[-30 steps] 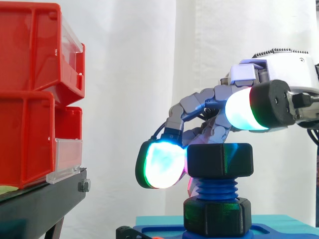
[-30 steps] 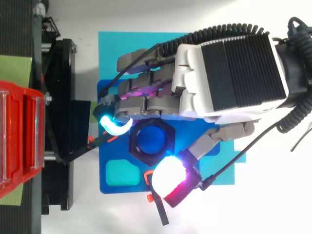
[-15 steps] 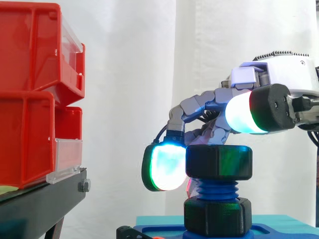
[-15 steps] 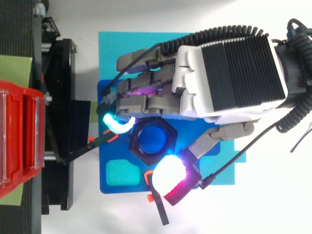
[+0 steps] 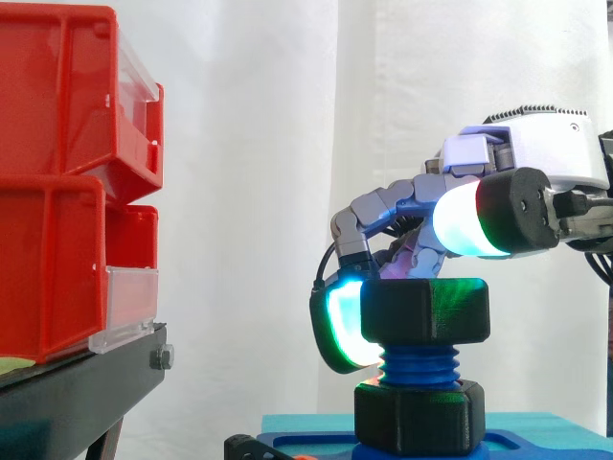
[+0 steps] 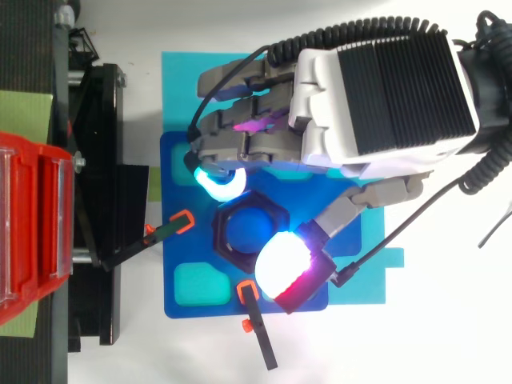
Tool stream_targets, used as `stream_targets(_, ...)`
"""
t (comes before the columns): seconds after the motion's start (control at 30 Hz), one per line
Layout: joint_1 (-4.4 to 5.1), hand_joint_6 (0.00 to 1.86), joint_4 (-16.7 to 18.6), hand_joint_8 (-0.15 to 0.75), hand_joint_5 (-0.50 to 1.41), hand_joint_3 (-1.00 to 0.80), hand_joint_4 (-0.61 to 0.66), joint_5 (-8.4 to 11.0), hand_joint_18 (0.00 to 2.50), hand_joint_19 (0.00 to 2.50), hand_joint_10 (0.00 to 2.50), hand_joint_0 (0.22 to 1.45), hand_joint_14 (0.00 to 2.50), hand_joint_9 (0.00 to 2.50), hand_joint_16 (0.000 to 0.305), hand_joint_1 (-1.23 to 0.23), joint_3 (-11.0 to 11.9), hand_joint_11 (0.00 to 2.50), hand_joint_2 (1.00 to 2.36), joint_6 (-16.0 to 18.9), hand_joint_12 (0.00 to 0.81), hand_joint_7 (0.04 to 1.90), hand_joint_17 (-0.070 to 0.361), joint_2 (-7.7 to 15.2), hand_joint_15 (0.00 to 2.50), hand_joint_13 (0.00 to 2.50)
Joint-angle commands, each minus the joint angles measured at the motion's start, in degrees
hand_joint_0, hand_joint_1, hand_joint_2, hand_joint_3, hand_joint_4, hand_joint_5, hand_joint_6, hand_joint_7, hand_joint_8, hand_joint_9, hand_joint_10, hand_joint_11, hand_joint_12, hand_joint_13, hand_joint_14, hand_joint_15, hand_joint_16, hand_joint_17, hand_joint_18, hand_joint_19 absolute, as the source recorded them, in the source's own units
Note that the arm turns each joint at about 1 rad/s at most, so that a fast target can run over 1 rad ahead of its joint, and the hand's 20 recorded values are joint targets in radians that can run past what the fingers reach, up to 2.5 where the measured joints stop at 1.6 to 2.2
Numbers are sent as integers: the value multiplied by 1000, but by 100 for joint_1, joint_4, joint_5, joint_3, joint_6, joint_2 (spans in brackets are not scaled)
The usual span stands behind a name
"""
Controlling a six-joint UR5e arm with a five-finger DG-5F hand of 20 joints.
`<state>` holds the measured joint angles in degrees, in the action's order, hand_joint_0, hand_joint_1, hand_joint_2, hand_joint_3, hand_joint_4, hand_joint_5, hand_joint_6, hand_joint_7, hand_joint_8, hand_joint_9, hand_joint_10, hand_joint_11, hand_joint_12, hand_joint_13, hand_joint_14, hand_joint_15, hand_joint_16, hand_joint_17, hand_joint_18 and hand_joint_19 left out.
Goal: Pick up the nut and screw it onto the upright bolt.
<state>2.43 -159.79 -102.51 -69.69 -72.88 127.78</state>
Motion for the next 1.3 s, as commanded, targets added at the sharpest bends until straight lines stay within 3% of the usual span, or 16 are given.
stream_targets(0.0,-49,501,1,294,52,-500,150,-67,522,0,0,547,0,1251,13,-264,8,29,1000,2,188,1401,29,-7,0,902)
stream_targets(0.47,-199,582,27,260,73,-500,92,-314,736,0,3,549,0,1499,7,-263,131,66,1000,2,141,1279,15,1,0,1072)
stream_targets(0.6,-251,584,88,248,74,-500,93,-428,766,0,1,549,0,1527,6,-264,210,72,1000,2,135,1275,15,1,0,1098)
stream_targets(0.7,-295,501,80,266,70,-500,142,-568,713,0,1,541,0,1479,10,-254,333,78,1000,-7,152,1404,22,1,0,1064)
stream_targets(0.73,-313,502,88,274,57,-500,159,-621,699,0,1,538,0,1462,10,-247,360,77,1000,2,158,1348,23,1,0,1048)
stream_targets(1.0,-322,505,282,255,-32,-500,270,-621,671,19,0,534,0,1303,20,-239,351,51,1000,-16,177,1032,45,10,0,972)
stream_targets(1.13,-269,504,633,253,-55,-500,266,-604,656,38,2,529,0,1239,22,-232,175,24,1000,-7,184,894,50,1,0,929)
stream_targets(1.27,-207,503,897,250,-67,-500,271,-595,649,42,0,527,0,1198,23,-231,52,11,1000,2,186,875,52,10,0,911)
